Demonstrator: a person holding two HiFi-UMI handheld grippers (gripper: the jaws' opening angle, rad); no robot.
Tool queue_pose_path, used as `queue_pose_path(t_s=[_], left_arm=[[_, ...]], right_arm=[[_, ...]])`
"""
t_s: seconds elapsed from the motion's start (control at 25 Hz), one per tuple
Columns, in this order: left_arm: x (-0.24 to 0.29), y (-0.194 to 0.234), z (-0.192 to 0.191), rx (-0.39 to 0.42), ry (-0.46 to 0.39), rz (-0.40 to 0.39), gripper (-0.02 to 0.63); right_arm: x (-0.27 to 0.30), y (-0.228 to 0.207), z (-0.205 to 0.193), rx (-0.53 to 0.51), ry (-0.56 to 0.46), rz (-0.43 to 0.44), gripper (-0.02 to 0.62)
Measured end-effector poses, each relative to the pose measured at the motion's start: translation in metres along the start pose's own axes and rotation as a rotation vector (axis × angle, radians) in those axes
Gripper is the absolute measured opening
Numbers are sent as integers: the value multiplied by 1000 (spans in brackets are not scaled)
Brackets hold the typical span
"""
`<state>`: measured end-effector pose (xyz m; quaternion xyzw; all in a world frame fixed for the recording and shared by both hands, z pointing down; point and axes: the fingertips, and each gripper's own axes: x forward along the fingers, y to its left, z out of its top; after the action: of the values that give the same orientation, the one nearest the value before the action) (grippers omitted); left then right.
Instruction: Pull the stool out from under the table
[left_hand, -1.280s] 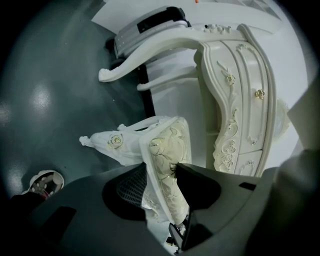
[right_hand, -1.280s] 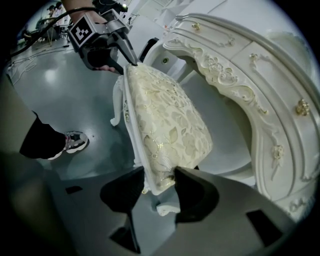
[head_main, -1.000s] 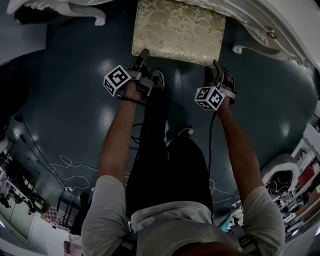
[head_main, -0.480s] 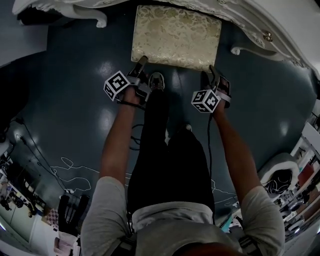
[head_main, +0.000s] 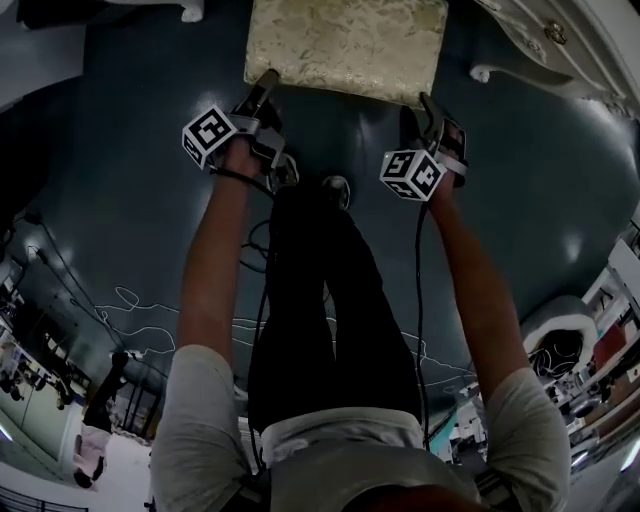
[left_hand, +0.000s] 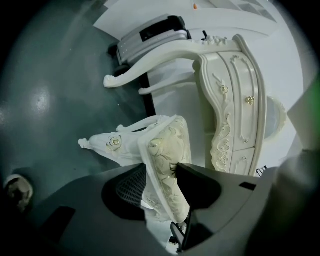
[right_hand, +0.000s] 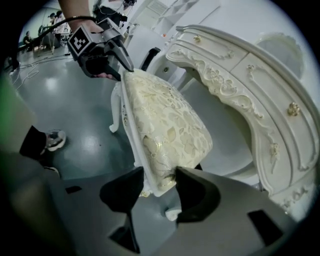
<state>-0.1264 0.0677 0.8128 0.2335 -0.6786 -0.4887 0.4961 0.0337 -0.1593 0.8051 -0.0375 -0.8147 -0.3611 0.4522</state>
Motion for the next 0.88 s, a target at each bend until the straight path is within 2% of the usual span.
queue_pose_path(t_s=[0.2, 0.4, 0.44, 0.52, 0.6, 0.68, 0.72, 0.76, 0.88], left_arm=[[-1, 1, -6, -8, 16, 21, 193], [0, -1, -7, -10, 33, 36, 196], [0, 0, -8, -11, 38, 34, 196], [-2, 1, -7, -10, 41, 27, 196], [-4, 0, -6, -11, 40, 28, 198], [-4, -1, -5, -12, 46, 41, 199], [-3, -2, -5, -9, 52, 43, 200], [-1, -2, -5, -3, 60, 41, 201], [-1, 1, -7, 3, 76, 37, 202]], right_arm=[[-3, 2, -5, 31, -31, 7, 219], [-5, 0, -6, 80, -19, -16, 244], [-7, 2, -6, 114, -24, -13, 250], [-7, 1, -7, 251, -45, 10, 267], [-3, -3, -15, 464, -43, 60, 296], [5, 0, -22, 696, -47, 150, 316], [11, 5, -24, 772, -54, 197, 318], [17, 12, -26, 801, -57, 235, 321], [37, 27, -33, 730, -43, 277, 324]])
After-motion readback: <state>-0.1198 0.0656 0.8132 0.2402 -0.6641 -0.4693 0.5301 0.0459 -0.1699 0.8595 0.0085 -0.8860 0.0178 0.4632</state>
